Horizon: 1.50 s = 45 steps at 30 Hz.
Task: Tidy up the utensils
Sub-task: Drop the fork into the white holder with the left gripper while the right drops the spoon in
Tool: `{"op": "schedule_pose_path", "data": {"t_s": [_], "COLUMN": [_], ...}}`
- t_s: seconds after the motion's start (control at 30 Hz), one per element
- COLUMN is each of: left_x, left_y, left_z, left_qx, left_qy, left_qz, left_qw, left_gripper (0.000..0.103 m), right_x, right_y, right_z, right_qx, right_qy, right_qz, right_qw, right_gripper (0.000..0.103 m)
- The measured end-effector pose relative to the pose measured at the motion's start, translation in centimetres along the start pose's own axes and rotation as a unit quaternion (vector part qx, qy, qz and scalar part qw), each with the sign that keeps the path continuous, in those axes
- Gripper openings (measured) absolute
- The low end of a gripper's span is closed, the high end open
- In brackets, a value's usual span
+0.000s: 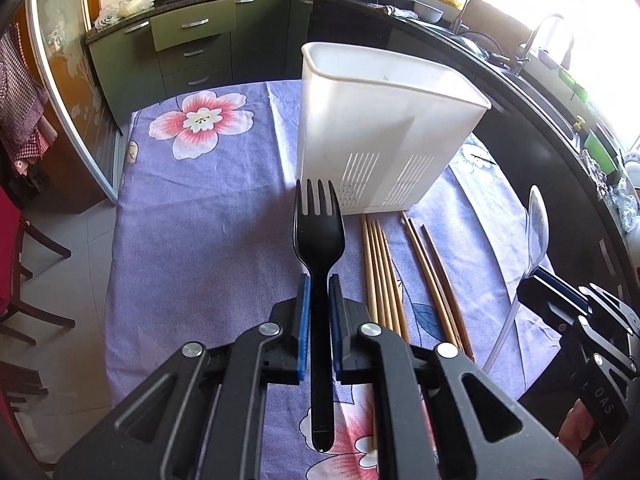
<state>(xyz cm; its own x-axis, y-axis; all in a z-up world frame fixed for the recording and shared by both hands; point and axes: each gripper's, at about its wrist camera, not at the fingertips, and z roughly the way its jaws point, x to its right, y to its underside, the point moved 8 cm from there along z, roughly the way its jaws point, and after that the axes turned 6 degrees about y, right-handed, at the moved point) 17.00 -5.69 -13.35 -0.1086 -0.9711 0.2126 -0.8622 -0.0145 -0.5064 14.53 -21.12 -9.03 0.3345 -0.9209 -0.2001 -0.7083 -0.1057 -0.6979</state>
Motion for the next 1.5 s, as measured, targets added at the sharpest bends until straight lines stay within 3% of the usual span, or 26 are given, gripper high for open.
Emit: {"op": "schedule_pose_path", "data": {"t_s": [0.2, 0.37, 0.5, 0.7, 0.9, 1.13, 1.27, 1.5], "left_x": [1.1, 2.6, 3.8, 4.0, 3.3, 2.2, 1.6, 1.1], "left_y": [-2.0, -6.8, -11.8, -18.5, -19.8, -16.9, -15.6, -14.1], "left_z": [-2.6, -6.9, -9.4, -9.4, -4.1, -0.5, -1.4, -6.4], "left_qx": [0.025, 0.099, 0.182, 0.301, 0.314, 0.277, 0.276, 0.297], "left_qy": [0.013, 0.028, 0.045, 0.044, 0.03, 0.009, 0.0, -0.007], "left_qz": [0.006, 0.016, 0.018, 0.021, 0.017, 0.025, 0.032, 0.018], "left_qw": [0.9996, 0.9946, 0.9821, 0.9524, 0.9486, 0.9605, 0.9607, 0.9545], "left_gripper": [0.009, 0.009, 0.009, 0.009, 0.009, 0.011, 0.033, 0.039], "right_x": [0.2, 0.4, 0.2, 0.2, 1.0, 0.9, 0.8, 1.4], "right_y": [-0.9, -2.4, -3.8, -5.6, -7.6, -10.6, -13.6, -20.2], "right_z": [-1.9, -2.9, -3.7, -3.9, -4.0, -4.5, -4.6, -3.4], "right_qx": [0.023, 0.044, 0.059, 0.074, 0.085, 0.109, 0.129, 0.181], "right_qy": [-0.007, -0.011, -0.015, -0.025, -0.025, -0.018, -0.01, 0.019], "right_qz": [0.003, 0.002, 0.001, 0.0, 0.007, -0.002, -0.002, 0.017], "right_qw": [1.0, 0.999, 0.998, 0.997, 0.996, 0.994, 0.992, 0.983], "right_gripper": [0.01, 0.01, 0.01, 0.01, 0.01, 0.01, 0.01, 0.01]}}
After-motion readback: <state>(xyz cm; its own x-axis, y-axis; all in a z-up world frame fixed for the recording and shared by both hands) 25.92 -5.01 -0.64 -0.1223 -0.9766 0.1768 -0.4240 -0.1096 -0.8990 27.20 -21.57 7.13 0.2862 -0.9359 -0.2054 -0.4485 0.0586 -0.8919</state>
